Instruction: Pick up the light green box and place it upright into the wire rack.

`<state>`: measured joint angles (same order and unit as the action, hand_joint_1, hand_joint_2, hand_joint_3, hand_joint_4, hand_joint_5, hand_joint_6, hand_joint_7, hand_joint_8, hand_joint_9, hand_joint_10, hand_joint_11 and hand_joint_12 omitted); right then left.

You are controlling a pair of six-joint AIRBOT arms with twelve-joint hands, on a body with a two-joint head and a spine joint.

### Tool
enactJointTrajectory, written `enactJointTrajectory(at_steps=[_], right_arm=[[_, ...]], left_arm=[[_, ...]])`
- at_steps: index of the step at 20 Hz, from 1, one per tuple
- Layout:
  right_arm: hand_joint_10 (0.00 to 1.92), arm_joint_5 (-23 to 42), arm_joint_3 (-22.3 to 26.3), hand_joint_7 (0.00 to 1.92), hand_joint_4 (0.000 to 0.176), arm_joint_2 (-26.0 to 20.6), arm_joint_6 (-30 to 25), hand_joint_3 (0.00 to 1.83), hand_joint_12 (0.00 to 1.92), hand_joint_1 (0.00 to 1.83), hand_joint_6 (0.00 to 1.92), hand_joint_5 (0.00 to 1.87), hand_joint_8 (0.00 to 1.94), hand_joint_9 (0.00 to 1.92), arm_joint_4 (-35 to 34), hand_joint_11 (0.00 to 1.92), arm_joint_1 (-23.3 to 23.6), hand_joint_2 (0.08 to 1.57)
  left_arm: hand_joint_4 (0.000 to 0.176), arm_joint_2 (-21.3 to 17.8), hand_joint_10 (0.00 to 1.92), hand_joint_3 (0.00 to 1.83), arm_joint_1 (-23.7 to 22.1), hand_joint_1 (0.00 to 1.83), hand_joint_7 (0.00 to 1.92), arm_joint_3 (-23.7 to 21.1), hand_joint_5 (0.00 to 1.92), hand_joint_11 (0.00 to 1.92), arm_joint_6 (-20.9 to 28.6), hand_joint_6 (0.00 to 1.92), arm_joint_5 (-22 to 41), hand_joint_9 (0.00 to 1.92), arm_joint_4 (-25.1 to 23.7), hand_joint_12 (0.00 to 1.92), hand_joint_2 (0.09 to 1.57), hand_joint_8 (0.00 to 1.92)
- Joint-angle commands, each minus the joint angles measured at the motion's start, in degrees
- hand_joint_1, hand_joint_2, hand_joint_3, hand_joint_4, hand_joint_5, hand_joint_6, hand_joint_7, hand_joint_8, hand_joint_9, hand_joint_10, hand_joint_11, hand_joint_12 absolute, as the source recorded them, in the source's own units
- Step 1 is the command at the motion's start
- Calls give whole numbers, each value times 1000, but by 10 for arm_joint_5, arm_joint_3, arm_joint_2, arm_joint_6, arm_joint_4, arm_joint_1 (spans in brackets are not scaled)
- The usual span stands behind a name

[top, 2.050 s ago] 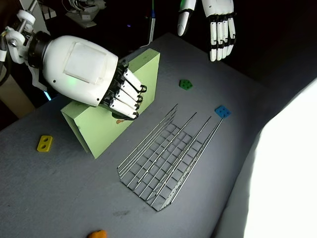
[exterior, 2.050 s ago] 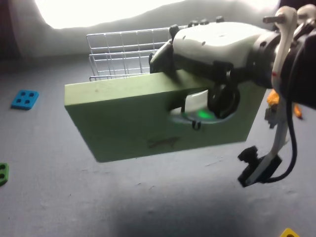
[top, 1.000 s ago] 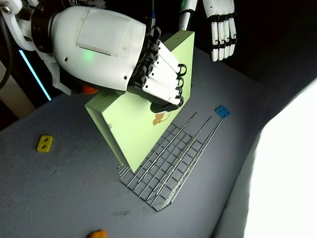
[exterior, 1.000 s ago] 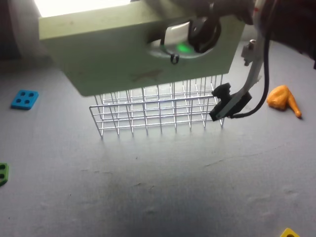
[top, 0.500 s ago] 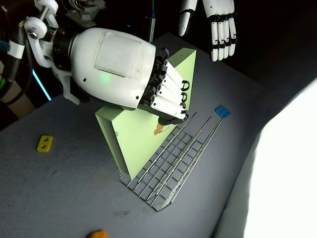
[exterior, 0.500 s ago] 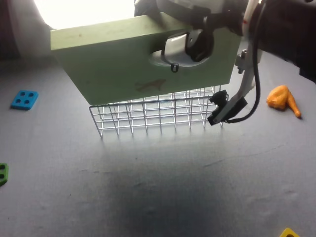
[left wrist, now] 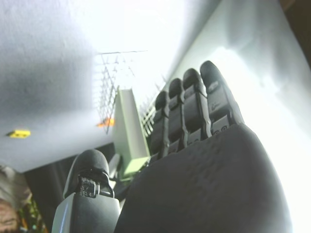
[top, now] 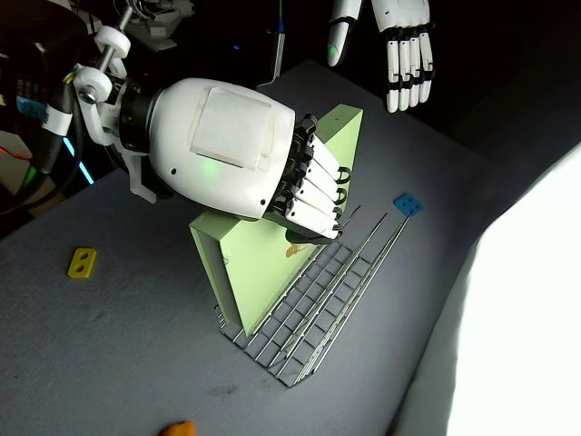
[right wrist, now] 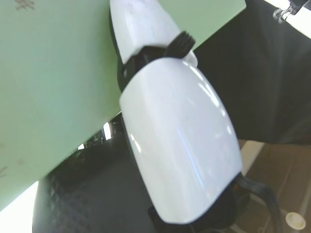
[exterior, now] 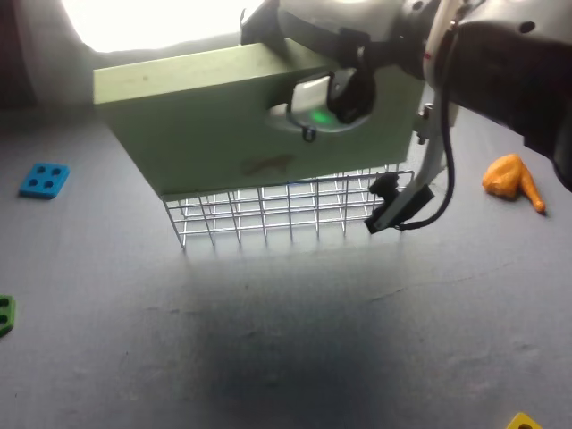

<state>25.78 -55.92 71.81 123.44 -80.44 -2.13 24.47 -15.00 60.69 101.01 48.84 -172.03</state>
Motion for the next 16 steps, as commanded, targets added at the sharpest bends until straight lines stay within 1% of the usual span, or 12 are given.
enactJointTrajectory(at_steps=[1, 2, 3, 5, 12, 13, 14, 16], right_arm=[[1685, 11, -5, 732, 0, 0, -12, 0, 1911, 1214, 993, 866, 1619, 550, 30, 363, 1, 1220], [1690, 11, -10, 729, 0, 2, -22, 1, 1917, 1213, 996, 863, 1624, 549, 30, 360, -1, 1221], [1552, 8, -17, 800, 0, 6, -37, 0, 1799, 1217, 975, 894, 1492, 623, 30, 427, -6, 1194], [1542, -9, -30, 805, 0, 12, -50, 0, 1792, 1218, 971, 897, 1484, 628, 30, 430, -15, 1192], [1541, -11, -58, 805, 0, 27, -73, 0, 1792, 1218, 971, 897, 1484, 629, 32, 431, -37, 1191], [1540, -12, -63, 805, 0, 29, -101, 0, 1792, 1218, 970, 897, 1484, 629, 57, 431, -41, 1191], [1540, -11, -66, 805, 0, 31, -117, 0, 1792, 1218, 970, 897, 1483, 629, 74, 431, -44, 1191], [1540, -11, -78, 805, 0, 38, -122, 0, 1792, 1218, 970, 897, 1483, 629, 77, 431, -50, 1191]], left_arm=[[0, 0, 1, 1, -9, 0, 190, 1, 157, 0, 1, 0, -48, 146, -5, 315, 1209, 0], [0, 0, 2, 0, -8, 0, 190, 1, 157, 0, 1, 1, -48, 147, -5, 319, 1209, 0], [0, 0, 17, 8, -8, 0, 257, 2, 209, 0, 1, 15, -48, 200, -5, 363, 1237, 14], [0, 0, 17, 8, -8, 0, 260, 2, 212, 0, 1, 15, -48, 203, -5, 365, 1238, 14], [0, 0, 15, 7, -8, 0, 262, 3, 213, 0, 1, 12, -48, 204, -5, 366, 1239, 11], [0, 0, 15, 7, -7, 0, 262, 3, 213, 0, 1, 12, -48, 204, -5, 367, 1239, 10], [0, 0, 14, 7, -7, 0, 262, 3, 214, 0, 1, 11, -48, 204, -5, 367, 1239, 10], [0, 0, 14, 6, -7, 0, 262, 3, 214, 0, 1, 11, -48, 205, -5, 367, 1240, 9]])
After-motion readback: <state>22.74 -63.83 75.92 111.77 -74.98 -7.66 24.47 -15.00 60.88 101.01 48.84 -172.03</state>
